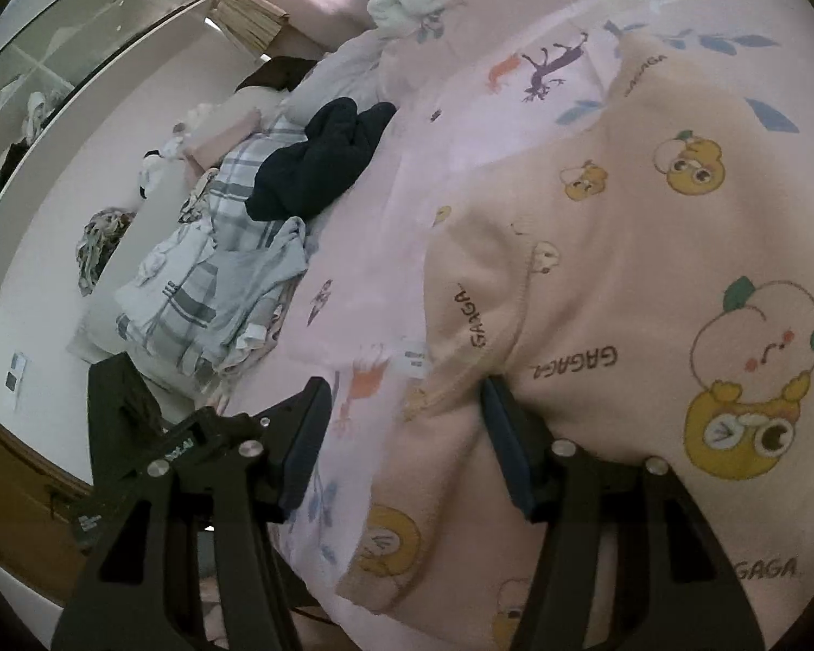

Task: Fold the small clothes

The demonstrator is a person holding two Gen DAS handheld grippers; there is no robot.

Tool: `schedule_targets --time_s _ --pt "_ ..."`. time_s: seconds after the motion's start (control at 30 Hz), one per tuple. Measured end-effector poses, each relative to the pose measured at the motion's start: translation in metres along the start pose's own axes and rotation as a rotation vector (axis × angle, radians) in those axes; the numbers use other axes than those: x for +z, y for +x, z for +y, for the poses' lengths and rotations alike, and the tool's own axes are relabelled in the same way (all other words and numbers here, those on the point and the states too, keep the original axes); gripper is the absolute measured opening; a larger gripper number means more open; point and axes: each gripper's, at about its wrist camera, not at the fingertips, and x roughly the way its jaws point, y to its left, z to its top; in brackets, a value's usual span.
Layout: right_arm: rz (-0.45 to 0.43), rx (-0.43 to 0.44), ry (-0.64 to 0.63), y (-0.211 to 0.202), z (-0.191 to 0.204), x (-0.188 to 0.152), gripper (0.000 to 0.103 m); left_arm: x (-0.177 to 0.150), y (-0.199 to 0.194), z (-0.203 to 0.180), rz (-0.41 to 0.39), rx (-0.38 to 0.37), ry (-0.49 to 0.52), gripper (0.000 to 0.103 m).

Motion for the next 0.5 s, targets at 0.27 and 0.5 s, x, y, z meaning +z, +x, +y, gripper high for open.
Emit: schedule_targets --time_s 0.27,0.5 --pt "0.010 0.104 0.082 -0.002 -0.010 -0.002 0.059 0.002 -0.008 0.007 -0.025 0.017 -0.018 0.087" --pt "0.011 0.117 0.093 -0.001 -0.008 -0.005 0.059 0.003 -0.007 0.010 -0.020 0.007 -0.044 0.087"
